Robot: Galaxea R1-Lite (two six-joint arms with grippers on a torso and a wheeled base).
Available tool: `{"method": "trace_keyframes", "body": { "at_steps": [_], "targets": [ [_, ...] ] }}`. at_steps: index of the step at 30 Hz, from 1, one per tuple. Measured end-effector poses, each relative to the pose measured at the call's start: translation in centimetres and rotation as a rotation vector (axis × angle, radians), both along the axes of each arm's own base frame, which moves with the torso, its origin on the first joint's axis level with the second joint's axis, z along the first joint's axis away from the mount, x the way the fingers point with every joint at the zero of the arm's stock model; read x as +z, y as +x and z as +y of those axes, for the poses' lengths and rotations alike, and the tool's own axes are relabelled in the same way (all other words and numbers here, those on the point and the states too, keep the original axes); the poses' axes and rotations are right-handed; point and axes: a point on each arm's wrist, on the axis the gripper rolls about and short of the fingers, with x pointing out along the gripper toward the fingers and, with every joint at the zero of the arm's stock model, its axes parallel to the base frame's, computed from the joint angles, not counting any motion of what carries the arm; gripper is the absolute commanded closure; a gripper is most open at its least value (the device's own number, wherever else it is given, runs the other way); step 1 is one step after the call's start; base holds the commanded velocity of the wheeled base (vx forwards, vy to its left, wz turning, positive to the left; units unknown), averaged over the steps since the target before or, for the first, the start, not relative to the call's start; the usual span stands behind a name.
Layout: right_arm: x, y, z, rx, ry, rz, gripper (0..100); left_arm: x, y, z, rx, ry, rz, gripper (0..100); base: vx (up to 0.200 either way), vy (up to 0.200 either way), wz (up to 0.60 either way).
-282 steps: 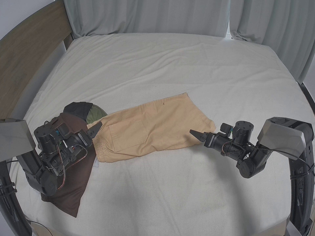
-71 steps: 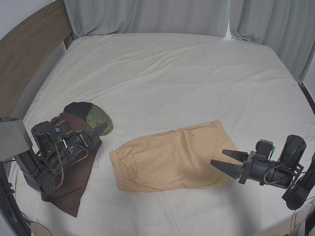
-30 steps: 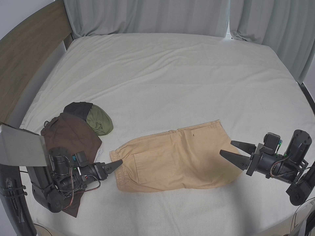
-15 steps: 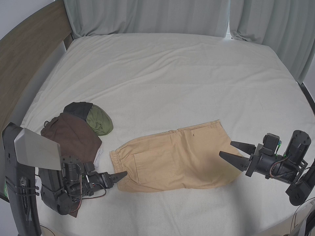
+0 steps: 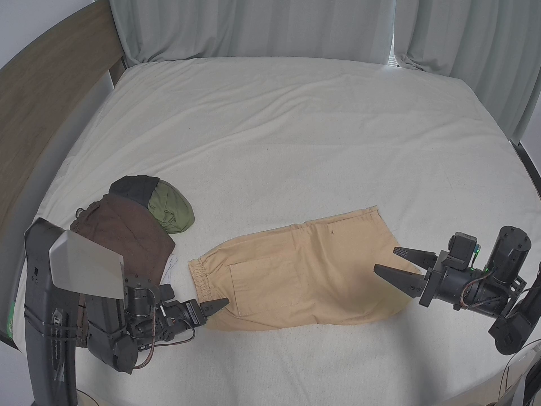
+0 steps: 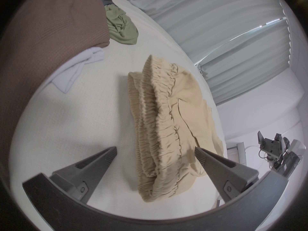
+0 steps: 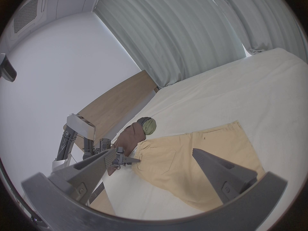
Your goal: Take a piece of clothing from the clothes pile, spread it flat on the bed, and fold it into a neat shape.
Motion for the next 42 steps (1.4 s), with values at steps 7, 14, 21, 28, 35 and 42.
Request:
{"method": "trace_keyframes", "body": {
  "at_steps": [7,14,21,28,35,42],
  "targets": [
    [-0.2,0.0,0.1,0.003,-0.003,0.008,0,0.1,0.3,-1.0,0.034,-0.083,0.046,0,0.000,0.000,0.00],
    [-0.3,0.0,0.1,0.003,-0.004,0.012,0,0.6,1.3,-2.7,0.072,-0.154,0.034,0,0.000,0.000,0.00],
    [-0.4,-0.1,0.0,0.002,-0.005,0.018,0,0.9,1.9,-3.3,0.091,-0.198,0.033,0,0.000,0.000,0.00],
    [-0.4,-0.1,0.0,0.003,-0.006,0.019,0,0.9,1.8,-3.5,0.123,-0.186,0.025,100,0.000,0.000,0.00],
    [-0.5,-0.1,0.1,0.005,-0.007,0.025,0,0.8,1.5,-3.5,0.133,-0.186,0.038,100,0.000,0.000,0.00],
    [-0.7,0.0,0.1,0.005,-0.010,0.033,0,1.3,1.4,-3.4,0.134,-0.188,0.028,100,0.000,0.000,0.00]
  ]
}}
